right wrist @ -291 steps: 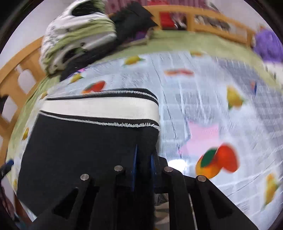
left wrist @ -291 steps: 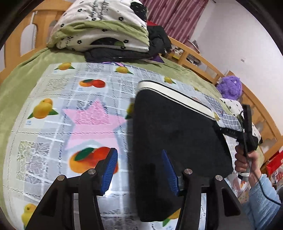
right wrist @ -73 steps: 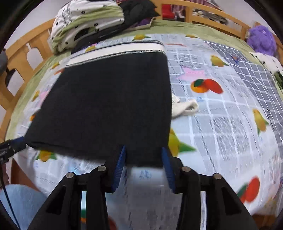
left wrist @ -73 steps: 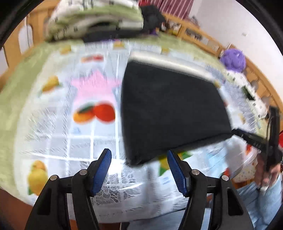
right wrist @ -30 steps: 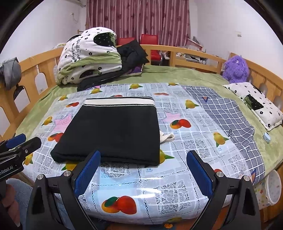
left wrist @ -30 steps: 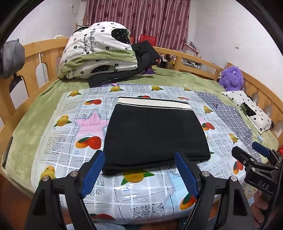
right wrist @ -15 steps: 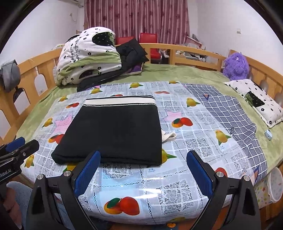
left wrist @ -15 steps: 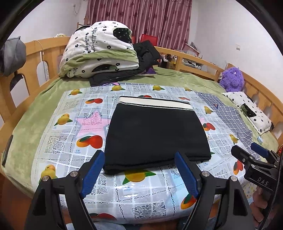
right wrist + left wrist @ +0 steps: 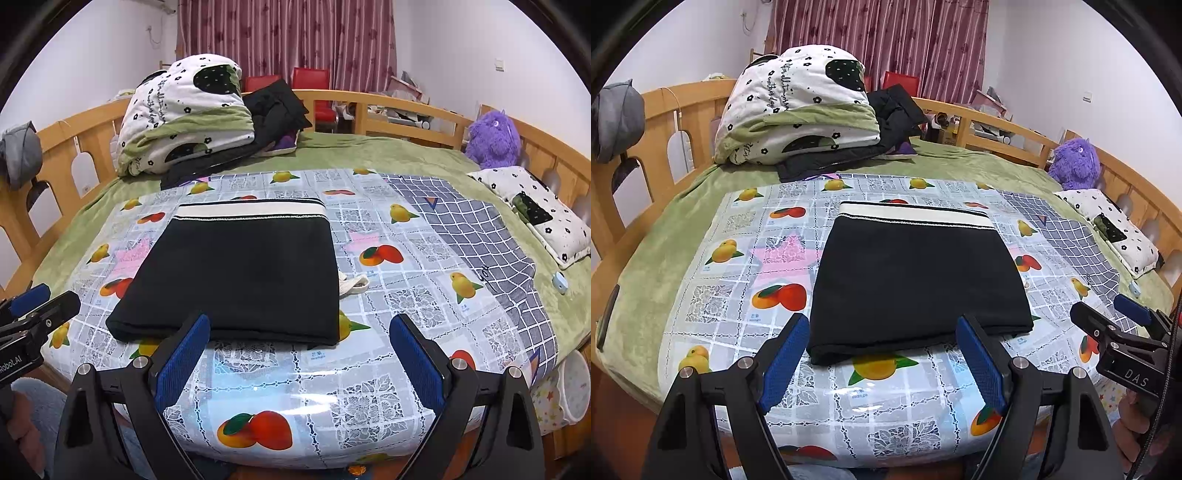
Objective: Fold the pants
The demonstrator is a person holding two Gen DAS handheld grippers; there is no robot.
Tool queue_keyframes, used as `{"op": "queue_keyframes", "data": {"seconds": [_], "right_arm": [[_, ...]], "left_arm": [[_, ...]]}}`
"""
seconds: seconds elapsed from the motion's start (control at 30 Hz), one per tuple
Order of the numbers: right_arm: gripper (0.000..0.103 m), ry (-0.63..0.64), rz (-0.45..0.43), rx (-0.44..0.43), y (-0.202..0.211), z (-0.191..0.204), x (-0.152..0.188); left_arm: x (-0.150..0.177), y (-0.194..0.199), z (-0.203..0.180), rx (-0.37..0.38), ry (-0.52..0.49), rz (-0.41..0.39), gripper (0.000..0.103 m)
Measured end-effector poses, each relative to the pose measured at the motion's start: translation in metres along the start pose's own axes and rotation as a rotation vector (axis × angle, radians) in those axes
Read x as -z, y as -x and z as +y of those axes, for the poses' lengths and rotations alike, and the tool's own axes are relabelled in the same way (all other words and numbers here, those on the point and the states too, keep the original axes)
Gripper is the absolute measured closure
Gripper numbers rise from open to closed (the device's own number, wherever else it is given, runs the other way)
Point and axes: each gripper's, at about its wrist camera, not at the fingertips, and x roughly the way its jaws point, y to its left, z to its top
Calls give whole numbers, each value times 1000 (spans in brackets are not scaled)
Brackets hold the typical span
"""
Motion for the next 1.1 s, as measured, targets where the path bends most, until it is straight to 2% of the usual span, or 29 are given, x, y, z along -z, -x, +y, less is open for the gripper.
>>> {"op": "queue_keyframes", "data": {"seconds": [1.1], "right_arm": [[6, -5, 2, 3, -1, 0, 0]], "left_arm": [[0, 0, 2, 2, 3, -1, 23]]}}
